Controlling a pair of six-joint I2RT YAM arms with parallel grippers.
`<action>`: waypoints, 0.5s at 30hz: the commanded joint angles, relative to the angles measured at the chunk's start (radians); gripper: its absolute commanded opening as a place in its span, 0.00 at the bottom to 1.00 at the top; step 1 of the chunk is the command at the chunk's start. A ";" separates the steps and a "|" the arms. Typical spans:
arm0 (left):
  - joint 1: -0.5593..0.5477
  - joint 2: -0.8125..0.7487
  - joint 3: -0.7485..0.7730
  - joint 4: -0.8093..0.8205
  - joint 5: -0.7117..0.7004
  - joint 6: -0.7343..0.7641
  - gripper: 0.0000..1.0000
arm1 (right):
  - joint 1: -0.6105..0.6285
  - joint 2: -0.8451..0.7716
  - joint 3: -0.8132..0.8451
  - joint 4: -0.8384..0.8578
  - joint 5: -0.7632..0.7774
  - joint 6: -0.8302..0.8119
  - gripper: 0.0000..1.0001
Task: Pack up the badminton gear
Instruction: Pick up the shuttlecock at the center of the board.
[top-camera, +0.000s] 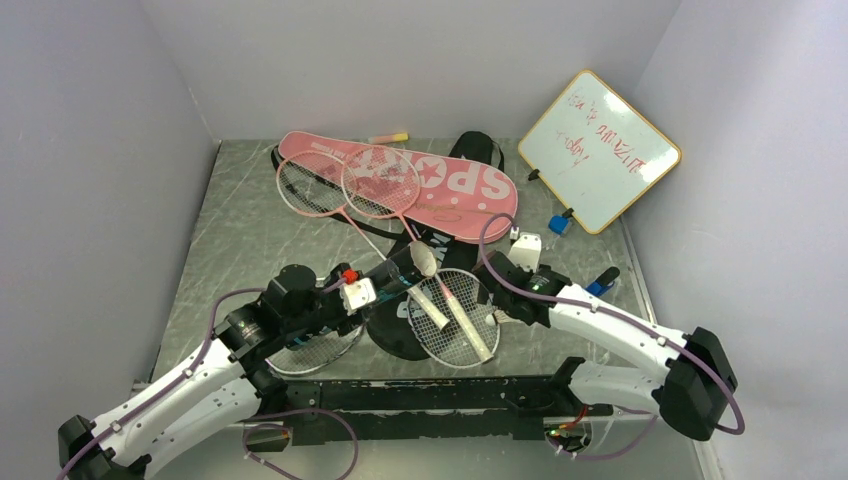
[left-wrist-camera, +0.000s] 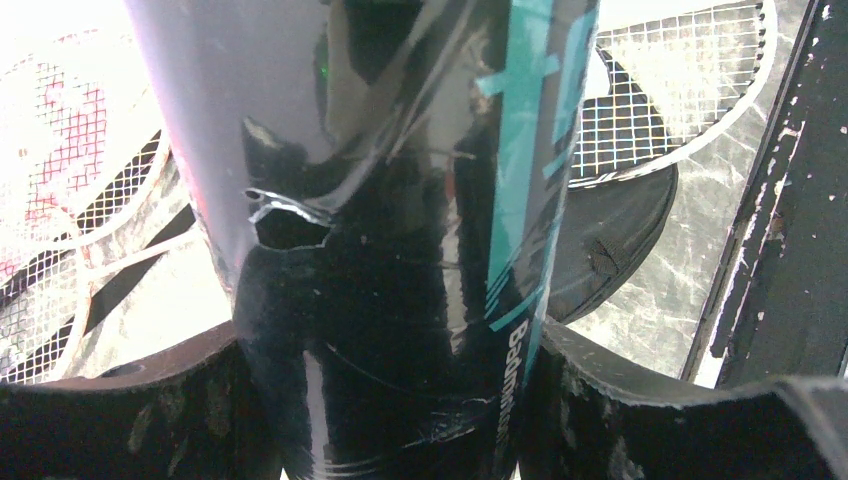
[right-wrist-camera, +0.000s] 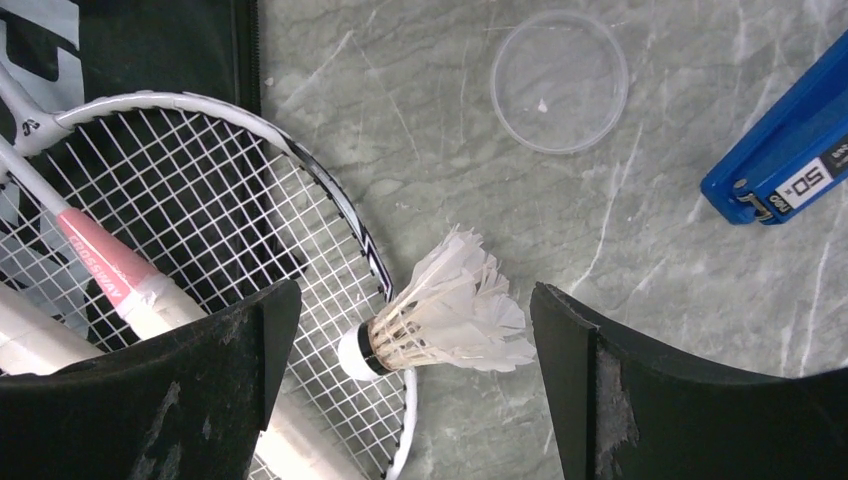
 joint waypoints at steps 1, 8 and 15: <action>0.006 -0.013 0.032 0.062 0.011 -0.018 0.36 | -0.029 0.004 -0.019 0.089 -0.058 -0.050 0.90; 0.006 -0.016 0.032 0.062 0.016 -0.018 0.36 | -0.078 -0.011 -0.041 0.113 -0.141 -0.084 0.89; 0.005 -0.025 0.032 0.061 0.019 -0.018 0.36 | -0.100 -0.034 -0.050 0.113 -0.228 -0.092 0.78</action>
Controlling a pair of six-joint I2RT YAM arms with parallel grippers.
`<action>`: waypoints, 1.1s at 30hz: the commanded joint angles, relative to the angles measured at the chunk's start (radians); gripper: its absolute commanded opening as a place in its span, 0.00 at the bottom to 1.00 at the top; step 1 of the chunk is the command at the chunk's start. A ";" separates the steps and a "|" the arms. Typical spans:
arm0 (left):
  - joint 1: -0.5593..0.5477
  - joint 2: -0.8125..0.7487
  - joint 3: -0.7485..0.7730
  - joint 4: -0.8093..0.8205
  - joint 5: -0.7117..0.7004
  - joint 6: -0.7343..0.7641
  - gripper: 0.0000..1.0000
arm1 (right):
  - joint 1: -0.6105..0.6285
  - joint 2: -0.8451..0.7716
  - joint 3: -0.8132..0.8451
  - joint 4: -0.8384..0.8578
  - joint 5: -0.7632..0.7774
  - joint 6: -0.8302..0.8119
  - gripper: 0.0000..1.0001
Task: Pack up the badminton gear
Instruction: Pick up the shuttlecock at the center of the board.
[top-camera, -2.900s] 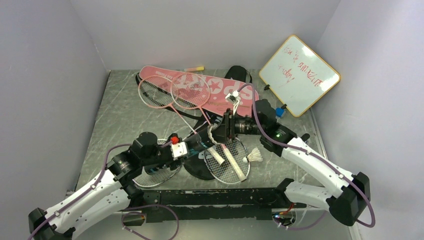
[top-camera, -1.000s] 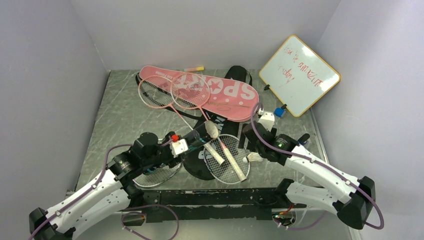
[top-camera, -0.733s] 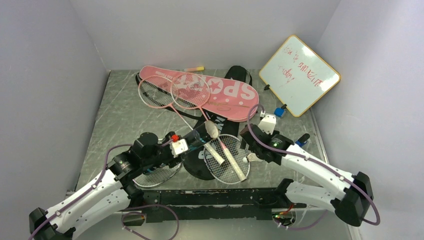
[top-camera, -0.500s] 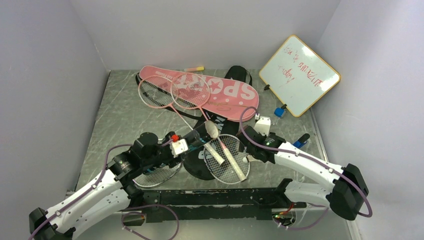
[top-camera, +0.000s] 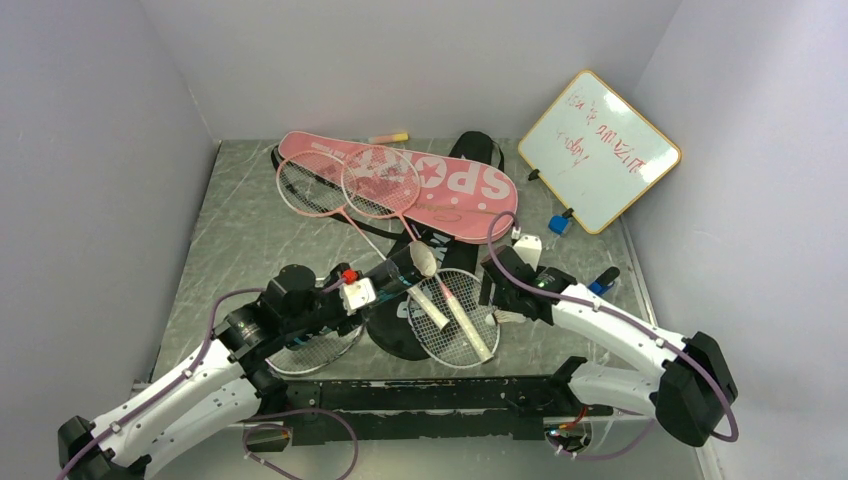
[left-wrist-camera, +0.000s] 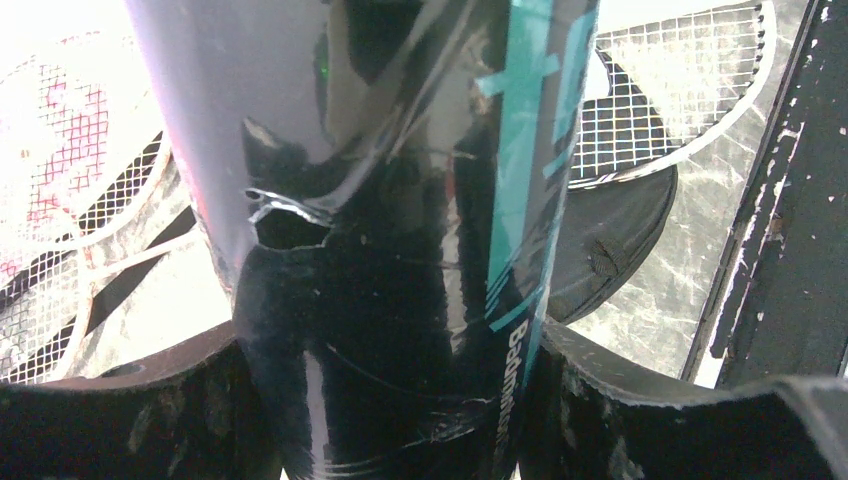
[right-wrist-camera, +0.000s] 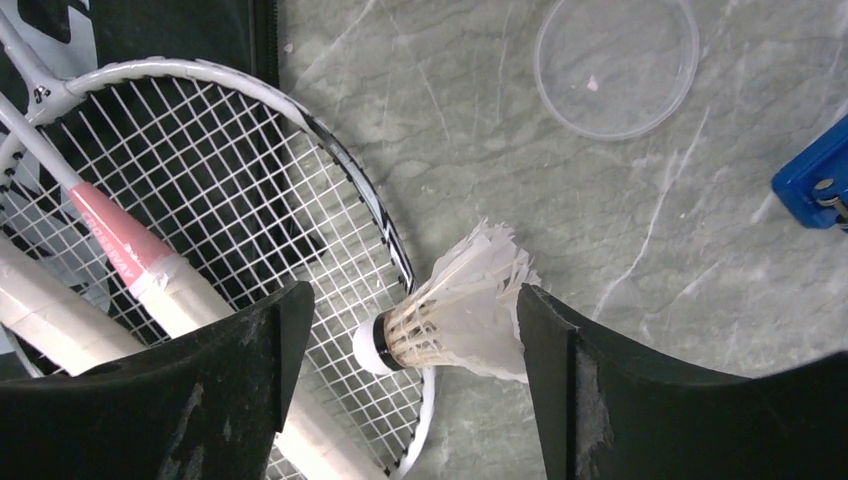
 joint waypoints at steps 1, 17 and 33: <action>0.005 -0.024 0.031 0.062 0.019 -0.018 0.36 | -0.009 -0.038 -0.003 0.023 -0.068 -0.014 0.77; 0.006 -0.003 0.034 0.071 0.058 -0.022 0.36 | -0.009 -0.261 -0.091 -0.032 -0.140 0.099 0.48; 0.006 -0.002 0.031 0.074 0.066 -0.023 0.36 | -0.009 -0.334 0.047 -0.104 -0.150 0.091 0.00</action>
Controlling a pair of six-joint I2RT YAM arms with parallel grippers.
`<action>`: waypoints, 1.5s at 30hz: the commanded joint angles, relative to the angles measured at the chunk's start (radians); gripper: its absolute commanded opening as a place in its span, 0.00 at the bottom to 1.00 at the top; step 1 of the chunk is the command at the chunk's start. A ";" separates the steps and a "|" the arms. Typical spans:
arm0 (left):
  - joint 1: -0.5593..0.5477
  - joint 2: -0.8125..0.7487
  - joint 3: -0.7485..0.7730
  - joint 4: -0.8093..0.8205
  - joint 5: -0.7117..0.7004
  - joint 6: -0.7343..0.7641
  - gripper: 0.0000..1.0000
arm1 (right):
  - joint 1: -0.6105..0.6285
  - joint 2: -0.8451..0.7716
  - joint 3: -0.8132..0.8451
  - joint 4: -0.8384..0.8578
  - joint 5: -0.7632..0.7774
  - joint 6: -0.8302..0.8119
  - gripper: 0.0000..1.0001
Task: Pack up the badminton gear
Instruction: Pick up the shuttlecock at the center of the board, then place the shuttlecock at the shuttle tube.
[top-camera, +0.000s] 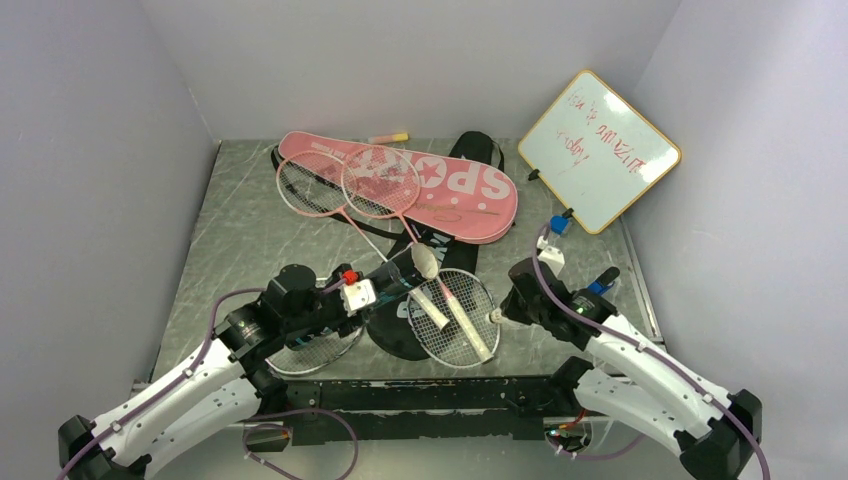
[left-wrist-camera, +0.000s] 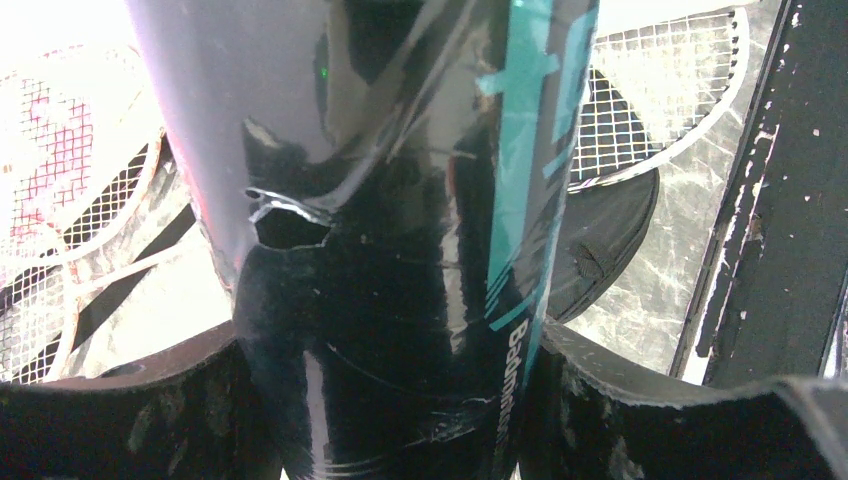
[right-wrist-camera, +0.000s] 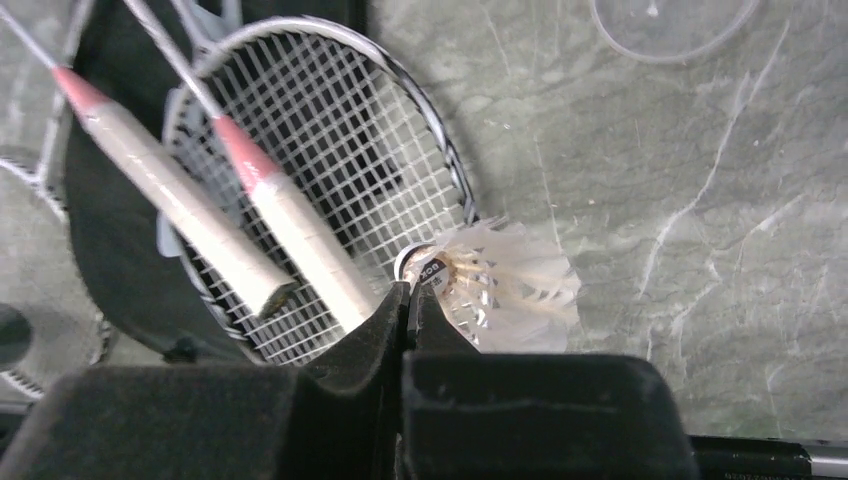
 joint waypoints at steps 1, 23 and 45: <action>0.006 -0.006 0.029 0.070 0.033 -0.023 0.36 | -0.002 -0.020 0.155 -0.042 0.005 -0.031 0.00; 0.005 -0.007 0.025 0.083 0.092 -0.022 0.36 | -0.003 0.067 0.683 0.198 -0.588 -0.349 0.00; 0.006 -0.011 0.023 0.083 0.097 -0.021 0.36 | 0.104 0.211 0.514 0.453 -0.854 -0.292 0.07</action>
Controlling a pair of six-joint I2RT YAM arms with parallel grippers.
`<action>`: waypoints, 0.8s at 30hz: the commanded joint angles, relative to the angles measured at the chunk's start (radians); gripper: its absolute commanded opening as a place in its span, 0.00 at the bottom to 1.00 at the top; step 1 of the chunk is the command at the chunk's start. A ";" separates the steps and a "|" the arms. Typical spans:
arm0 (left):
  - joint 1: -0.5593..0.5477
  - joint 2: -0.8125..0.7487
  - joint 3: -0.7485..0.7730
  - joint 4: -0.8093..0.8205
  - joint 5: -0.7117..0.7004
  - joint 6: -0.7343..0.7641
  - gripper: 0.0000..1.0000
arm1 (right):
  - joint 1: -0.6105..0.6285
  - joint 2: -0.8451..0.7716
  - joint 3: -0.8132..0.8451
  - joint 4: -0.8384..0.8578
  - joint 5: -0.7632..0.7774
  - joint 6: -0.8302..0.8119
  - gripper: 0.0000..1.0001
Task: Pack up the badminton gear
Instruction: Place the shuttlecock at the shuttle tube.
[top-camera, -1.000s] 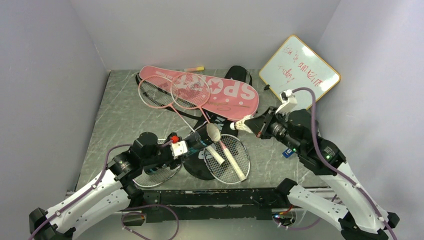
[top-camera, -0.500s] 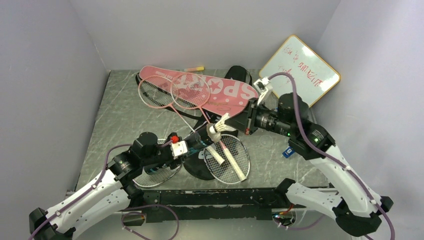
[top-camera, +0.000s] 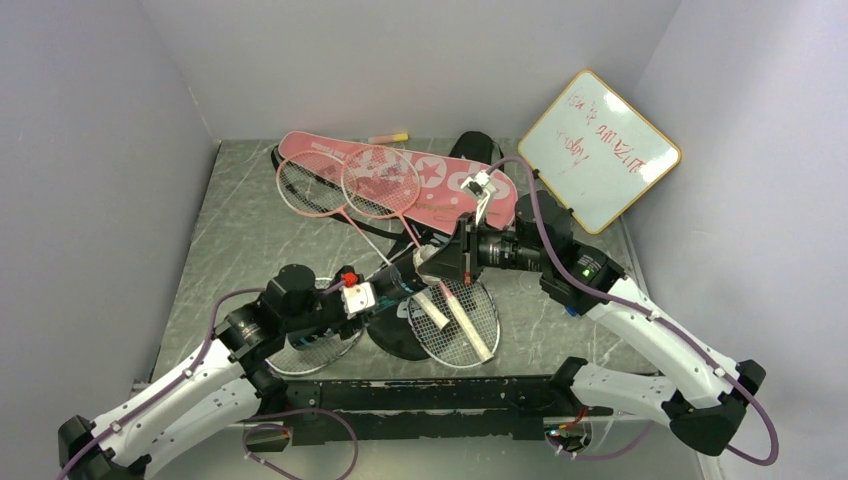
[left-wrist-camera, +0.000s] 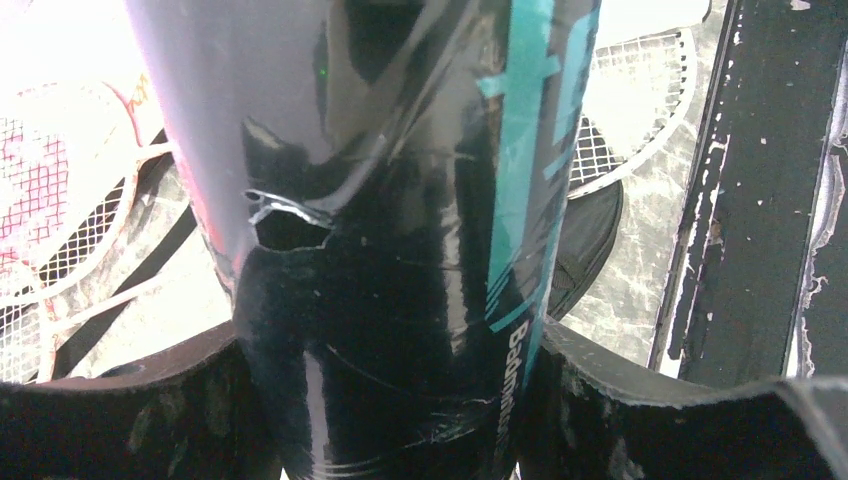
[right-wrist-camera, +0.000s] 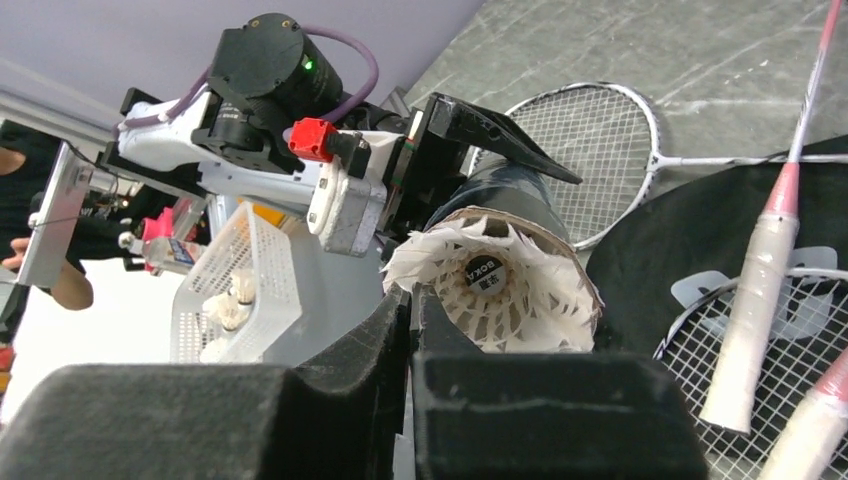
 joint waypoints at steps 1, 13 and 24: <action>0.004 -0.011 0.023 0.068 0.030 -0.021 0.36 | 0.019 -0.009 -0.001 0.078 -0.049 0.005 0.20; 0.004 -0.015 0.023 0.068 0.031 -0.022 0.36 | 0.019 -0.070 0.033 0.018 0.046 -0.012 0.76; 0.004 -0.018 0.023 0.068 0.030 -0.021 0.36 | 0.018 -0.089 0.079 -0.065 0.241 -0.044 0.35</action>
